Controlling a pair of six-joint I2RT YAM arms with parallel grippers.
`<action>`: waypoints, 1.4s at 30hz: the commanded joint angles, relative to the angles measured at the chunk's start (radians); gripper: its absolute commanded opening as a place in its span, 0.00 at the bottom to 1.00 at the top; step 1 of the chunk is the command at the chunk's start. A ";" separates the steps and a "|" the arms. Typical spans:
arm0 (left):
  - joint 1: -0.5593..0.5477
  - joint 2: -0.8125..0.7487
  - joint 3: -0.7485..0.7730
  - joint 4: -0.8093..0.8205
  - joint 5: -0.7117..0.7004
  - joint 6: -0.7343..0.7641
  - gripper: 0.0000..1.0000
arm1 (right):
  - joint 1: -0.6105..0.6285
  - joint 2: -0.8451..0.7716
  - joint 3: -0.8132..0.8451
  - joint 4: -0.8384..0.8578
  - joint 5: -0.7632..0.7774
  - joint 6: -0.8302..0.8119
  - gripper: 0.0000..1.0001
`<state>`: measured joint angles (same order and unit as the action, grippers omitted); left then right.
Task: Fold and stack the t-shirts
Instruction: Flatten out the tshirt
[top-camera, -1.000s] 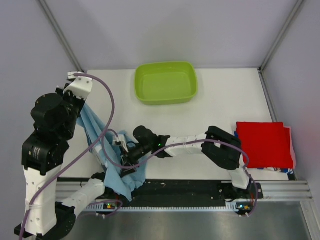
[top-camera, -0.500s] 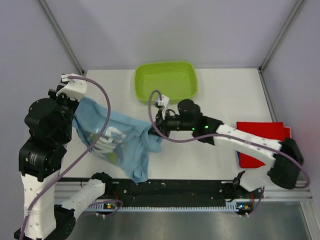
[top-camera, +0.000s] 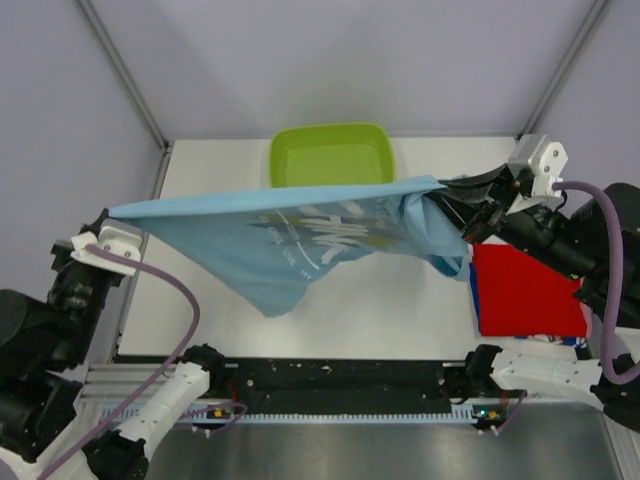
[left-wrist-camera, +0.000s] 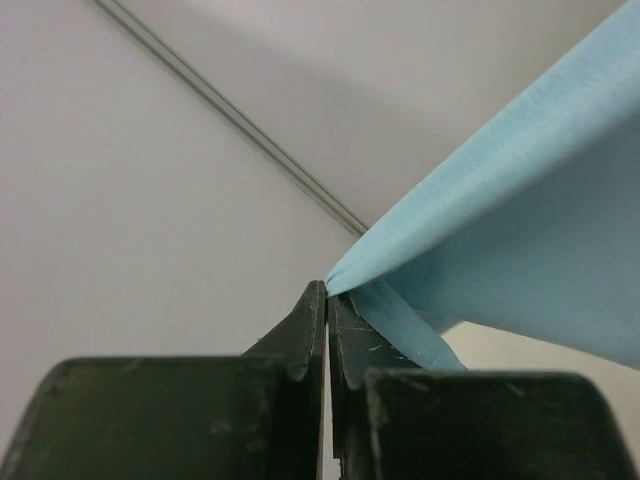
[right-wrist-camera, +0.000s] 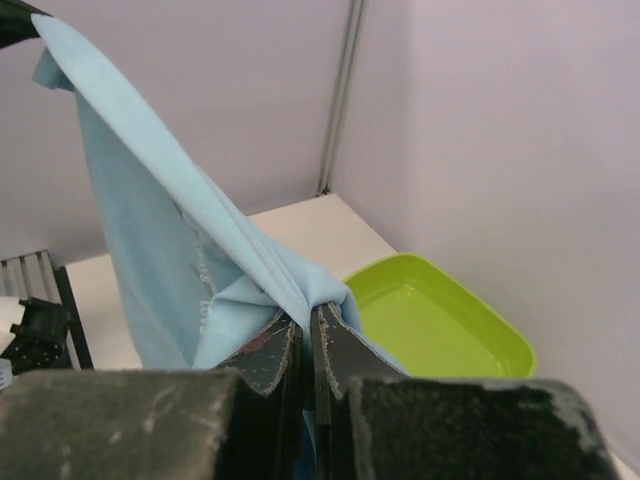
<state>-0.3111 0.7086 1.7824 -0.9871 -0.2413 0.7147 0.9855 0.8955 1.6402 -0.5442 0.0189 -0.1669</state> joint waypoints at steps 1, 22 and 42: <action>0.017 -0.054 0.038 -0.088 -0.107 0.064 0.00 | -0.007 0.000 0.185 -0.209 0.060 -0.065 0.00; 0.018 0.230 -0.607 0.425 -0.257 0.000 0.00 | -0.448 0.182 -0.195 -0.048 0.041 0.273 0.00; 0.030 0.781 -0.690 0.923 -0.263 0.008 0.00 | -0.653 0.758 -0.111 0.151 -0.023 0.262 0.00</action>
<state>-0.2977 1.4651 1.0534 -0.1764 -0.4427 0.7258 0.3523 1.6348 1.4548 -0.4564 -0.0387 0.1081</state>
